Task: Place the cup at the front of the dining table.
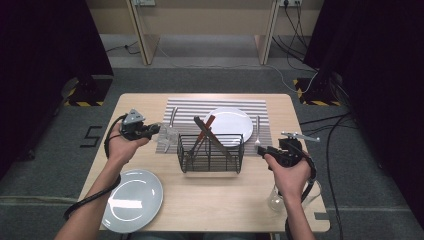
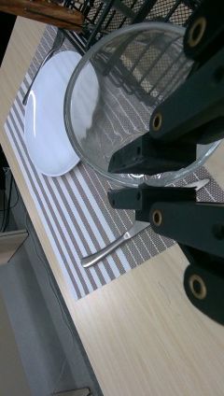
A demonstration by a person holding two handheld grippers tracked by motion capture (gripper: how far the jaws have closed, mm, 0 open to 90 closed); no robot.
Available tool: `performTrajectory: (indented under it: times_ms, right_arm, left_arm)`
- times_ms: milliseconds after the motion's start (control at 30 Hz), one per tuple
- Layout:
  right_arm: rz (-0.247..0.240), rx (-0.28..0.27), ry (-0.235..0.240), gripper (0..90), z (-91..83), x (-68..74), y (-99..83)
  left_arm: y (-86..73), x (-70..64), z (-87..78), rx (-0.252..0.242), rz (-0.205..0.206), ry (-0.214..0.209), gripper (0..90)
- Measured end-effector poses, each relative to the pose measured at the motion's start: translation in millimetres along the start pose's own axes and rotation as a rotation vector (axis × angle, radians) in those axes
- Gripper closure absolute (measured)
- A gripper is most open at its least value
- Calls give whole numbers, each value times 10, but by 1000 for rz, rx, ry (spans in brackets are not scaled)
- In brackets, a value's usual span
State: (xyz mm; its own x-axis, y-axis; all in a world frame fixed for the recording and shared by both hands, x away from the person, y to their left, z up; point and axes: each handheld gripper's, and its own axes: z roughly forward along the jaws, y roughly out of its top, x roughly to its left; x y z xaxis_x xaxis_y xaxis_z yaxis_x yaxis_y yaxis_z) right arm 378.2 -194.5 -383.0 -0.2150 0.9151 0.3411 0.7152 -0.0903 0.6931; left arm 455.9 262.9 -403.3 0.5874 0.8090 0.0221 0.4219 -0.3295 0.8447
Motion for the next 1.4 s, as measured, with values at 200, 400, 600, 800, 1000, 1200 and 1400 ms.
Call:
performTrajectory:
  times_ms: [200, 400, 600, 800, 1000, 1200, 1400]
  right_arm:
    - [1, -1, -1, 588, -2, -4, 0]
    - [1, -2, 0, 589, -4, -3, 1]
    - [0, 0, 0, 589, 1, 0, -1]
    - [1, 1, 0, 589, 7, 0, -1]
    - [0, 0, 1, 589, 8, -4, -2]
    - [2, -4, 0, 589, 1, -14, 1]
    - [2, -5, 0, 589, -2, -16, 3]
  left_arm:
    - [42, 4, 36, 0, 1, 1, 811]
    - [65, 6, 55, 0, 1, 4, 811]
    - [65, 6, 87, 1, 0, 7, 811]
    - [70, 6, 119, 7, 2, 1, 811]
    - [85, -5, 160, 9, 2, 0, 811]
    - [109, -16, 202, 9, 3, -2, 811]
    - [127, -16, 228, 9, 2, -2, 812]
